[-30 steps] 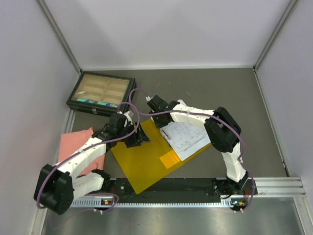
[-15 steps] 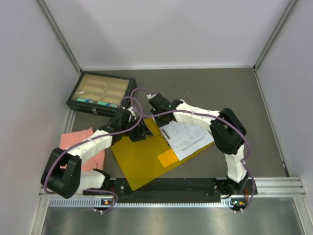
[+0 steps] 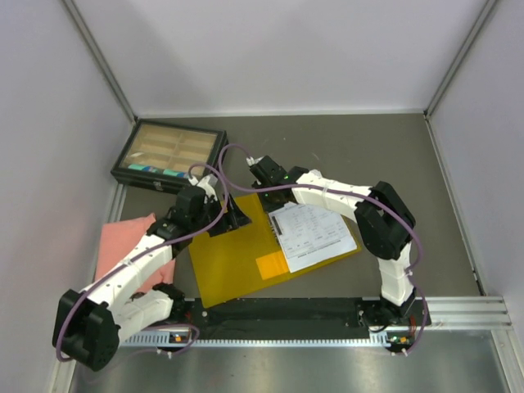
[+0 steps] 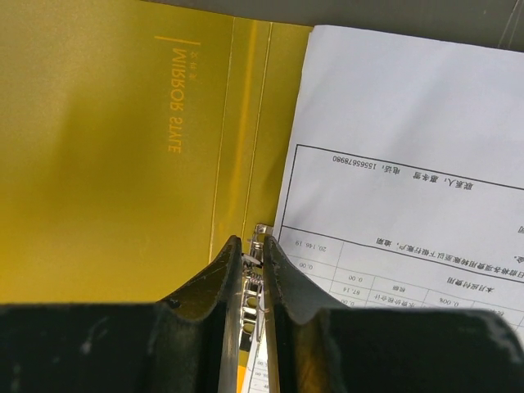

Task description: Put the files into the folder

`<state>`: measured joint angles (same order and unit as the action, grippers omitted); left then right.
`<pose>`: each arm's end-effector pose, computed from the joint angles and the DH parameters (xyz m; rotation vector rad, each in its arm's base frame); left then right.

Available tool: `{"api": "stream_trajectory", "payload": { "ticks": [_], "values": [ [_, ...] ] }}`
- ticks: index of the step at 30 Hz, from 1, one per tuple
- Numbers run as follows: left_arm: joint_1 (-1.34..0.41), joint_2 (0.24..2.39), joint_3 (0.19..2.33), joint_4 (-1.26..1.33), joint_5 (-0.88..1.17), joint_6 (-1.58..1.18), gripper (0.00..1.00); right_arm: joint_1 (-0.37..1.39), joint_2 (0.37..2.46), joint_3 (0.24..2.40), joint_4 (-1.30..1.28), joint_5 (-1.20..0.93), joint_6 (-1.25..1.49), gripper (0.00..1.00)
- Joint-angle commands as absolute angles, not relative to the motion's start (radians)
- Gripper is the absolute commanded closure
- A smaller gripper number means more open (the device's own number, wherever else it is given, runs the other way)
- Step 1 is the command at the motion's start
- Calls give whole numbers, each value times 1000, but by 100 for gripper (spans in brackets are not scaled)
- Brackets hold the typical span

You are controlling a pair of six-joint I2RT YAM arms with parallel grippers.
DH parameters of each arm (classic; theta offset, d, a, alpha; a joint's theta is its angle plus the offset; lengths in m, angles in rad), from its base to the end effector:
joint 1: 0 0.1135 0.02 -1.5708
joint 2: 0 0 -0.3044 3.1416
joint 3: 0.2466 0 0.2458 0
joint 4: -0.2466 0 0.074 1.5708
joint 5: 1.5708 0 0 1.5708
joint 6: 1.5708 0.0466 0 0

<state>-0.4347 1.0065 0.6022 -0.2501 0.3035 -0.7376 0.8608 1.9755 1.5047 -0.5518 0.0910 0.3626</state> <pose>0.1700 -0.0943 0.2600 -0.1805 2.3658 -0.9469 0.2915 0.3326 0.2359 -0.6141 2.5504 0.3258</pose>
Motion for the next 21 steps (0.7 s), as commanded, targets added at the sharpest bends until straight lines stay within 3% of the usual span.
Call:
{"api": "stream_trajectory", "payload": {
  "ticks": [1, 10, 21],
  "values": [
    [-437, 985, 594, -317, 282, -709, 22, 848, 1942, 1537, -511, 72, 368, 89],
    [-437, 827, 565, -331, 63, -784, 28, 842, 1905, 1490, -483, 48, 360, 89],
    [-413, 925, 546, -91, 81, -1006, 54, 842, 1855, 1422, -434, 28, 348, 89]
  ]
}}
